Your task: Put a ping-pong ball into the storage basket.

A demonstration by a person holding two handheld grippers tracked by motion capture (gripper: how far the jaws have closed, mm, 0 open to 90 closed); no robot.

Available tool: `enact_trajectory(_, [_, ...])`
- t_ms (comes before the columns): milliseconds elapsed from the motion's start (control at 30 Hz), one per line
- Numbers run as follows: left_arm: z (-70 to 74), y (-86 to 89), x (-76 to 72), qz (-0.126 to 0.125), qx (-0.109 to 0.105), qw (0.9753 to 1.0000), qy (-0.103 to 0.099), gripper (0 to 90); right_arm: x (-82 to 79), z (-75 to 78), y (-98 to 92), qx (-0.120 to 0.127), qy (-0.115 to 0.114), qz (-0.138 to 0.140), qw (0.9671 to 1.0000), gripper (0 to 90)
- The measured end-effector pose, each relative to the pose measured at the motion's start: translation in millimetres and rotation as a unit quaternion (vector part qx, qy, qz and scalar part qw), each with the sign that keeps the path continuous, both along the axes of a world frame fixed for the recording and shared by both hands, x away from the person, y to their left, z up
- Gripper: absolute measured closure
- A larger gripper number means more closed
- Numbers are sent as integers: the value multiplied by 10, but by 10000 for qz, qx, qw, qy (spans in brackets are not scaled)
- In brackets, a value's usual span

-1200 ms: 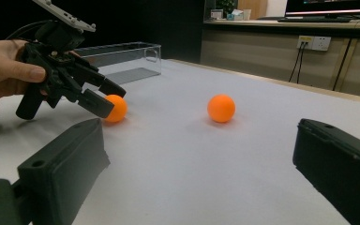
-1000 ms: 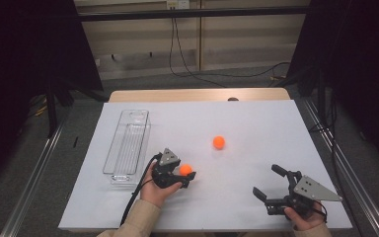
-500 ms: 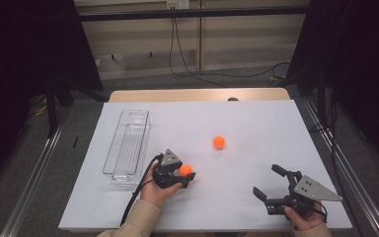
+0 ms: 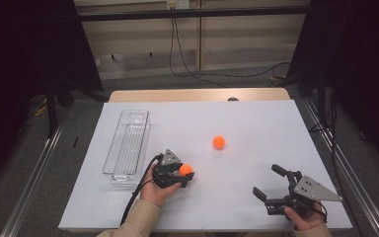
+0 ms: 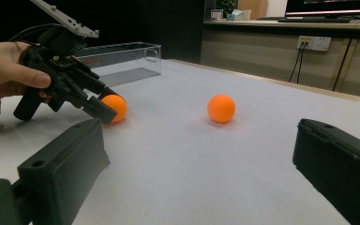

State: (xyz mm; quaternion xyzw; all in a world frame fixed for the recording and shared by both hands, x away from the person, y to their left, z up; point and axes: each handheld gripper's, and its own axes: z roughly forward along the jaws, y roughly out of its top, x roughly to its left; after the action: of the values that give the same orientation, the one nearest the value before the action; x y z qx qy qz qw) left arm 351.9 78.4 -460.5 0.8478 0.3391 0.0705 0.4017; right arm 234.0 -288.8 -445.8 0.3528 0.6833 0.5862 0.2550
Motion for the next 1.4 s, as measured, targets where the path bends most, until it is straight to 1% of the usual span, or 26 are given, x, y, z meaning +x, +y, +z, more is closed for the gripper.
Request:
enact_trajectory(67, [-5, -2, -1, 13, -9, 10000, 41, 433, -1, 1, 0, -2, -1, -2, 10000, 20])
enact_trajectory(267, [-8, -4, 1, 14, -14, 10000, 48, 450, 0, 0, 2, -5, -9, 7, 10000, 20])
enact_trajectory(400, [-10, -1, 6, 13, 21, 10000, 48, 464, 1, 0, 1, 1, -8, 4, 10000, 20])
enact_trajectory(533, [-19, -13, 16, 39, -33, 10000, 56, 481, 0, 1, 1, -4, -11, 9, 10000, 20])
enact_trajectory(667, [-16, -15, 18, 52, 2, 10000, 43, 503, -4, 4, -2, 1, -26, 15, 10000, 21])
enact_trajectory(1167, [-7, -4, 22, 58, 3, 10000, 44, 507, 0, 2, -2, 2, -16, 20, 10000, 20])
enact_trajectory(1300, [7, 5, 20, 31, -35, 10000, 58, 508, -1, 3, 1, 2, -12, 28, 10000, 21])
enact_trajectory(1333, [11, 5, 16, 57, -71, 9999, 88, 508, -1, 3, 2, 0, -19, 29, 10000, 21])
enact_trajectory(1400, [22, 13, 18, 80, -97, 9999, 82, 508, -1, 3, 3, 2, -13, 30, 10000, 21])
